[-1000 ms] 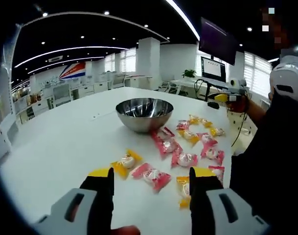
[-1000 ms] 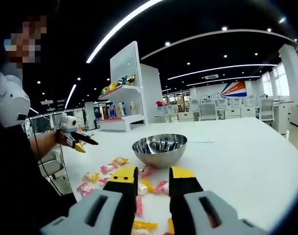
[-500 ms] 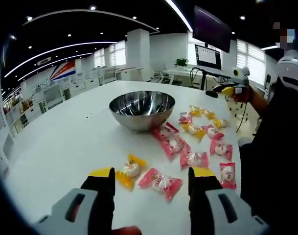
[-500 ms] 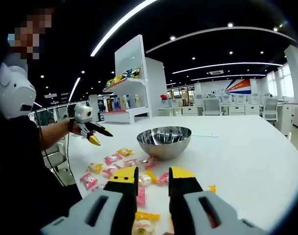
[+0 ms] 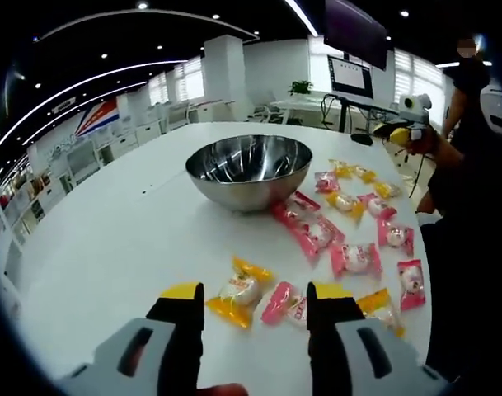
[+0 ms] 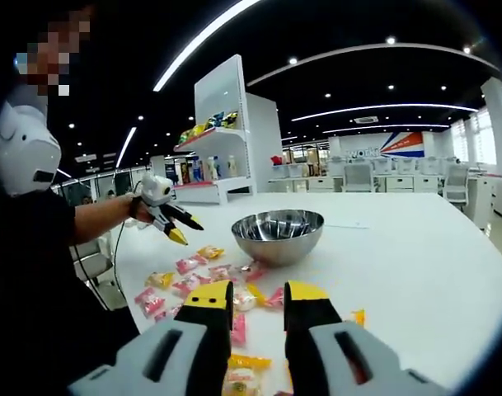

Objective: Pick up the marshmallows scattered on the table and place them into the bowl on the table

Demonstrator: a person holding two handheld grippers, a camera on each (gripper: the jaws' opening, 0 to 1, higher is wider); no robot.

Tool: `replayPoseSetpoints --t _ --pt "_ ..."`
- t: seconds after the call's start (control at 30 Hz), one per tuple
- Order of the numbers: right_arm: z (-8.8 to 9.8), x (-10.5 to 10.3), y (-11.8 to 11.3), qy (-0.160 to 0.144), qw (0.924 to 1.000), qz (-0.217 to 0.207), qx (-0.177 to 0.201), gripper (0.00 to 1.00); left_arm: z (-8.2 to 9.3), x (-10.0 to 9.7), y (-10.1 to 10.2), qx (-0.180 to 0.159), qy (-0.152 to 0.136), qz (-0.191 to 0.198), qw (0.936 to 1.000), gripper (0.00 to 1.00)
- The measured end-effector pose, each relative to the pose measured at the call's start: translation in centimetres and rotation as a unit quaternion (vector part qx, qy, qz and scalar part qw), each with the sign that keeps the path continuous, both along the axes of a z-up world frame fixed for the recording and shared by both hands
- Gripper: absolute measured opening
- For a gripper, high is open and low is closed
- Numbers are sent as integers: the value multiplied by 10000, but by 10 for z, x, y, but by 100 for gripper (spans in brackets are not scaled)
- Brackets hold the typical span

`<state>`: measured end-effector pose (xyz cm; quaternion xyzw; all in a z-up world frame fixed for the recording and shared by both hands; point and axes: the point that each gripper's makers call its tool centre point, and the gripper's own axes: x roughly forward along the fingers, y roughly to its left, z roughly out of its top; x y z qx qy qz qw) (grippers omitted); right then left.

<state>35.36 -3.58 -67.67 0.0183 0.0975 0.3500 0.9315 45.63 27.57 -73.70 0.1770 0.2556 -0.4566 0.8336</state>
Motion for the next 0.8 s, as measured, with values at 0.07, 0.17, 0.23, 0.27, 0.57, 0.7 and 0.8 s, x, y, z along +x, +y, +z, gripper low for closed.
replayPoseSetpoints --t 0.07,0.17,0.23,0.27,0.57,0.7,0.8 --pt "-1 0 0 11 10000 0 6 25 -3 6 -1 64 -43 15 10000 49" --pt "-3 -1 0 35 10000 -2 9 25 -7 11 -4 145 -45 -51 9999 47" --pt "-4 -1 -1 46 10000 -15 10 25 -11 11 -8 201 -21 -97 9997 46" --pt "-4 -1 -1 46 10000 -22 16 25 -13 10 -10 248 -18 -140 9996 45" --pt "-4 -2 -2 66 10000 -45 39 25 -33 15 -20 546 98 -370 9978 42" --pt "-6 -3 -3 82 9999 -78 68 24 -35 18 -22 563 91 -414 9975 40" --pt "-5 -2 -4 88 9998 -112 112 23 -37 20 -21 542 134 -409 9976 40"
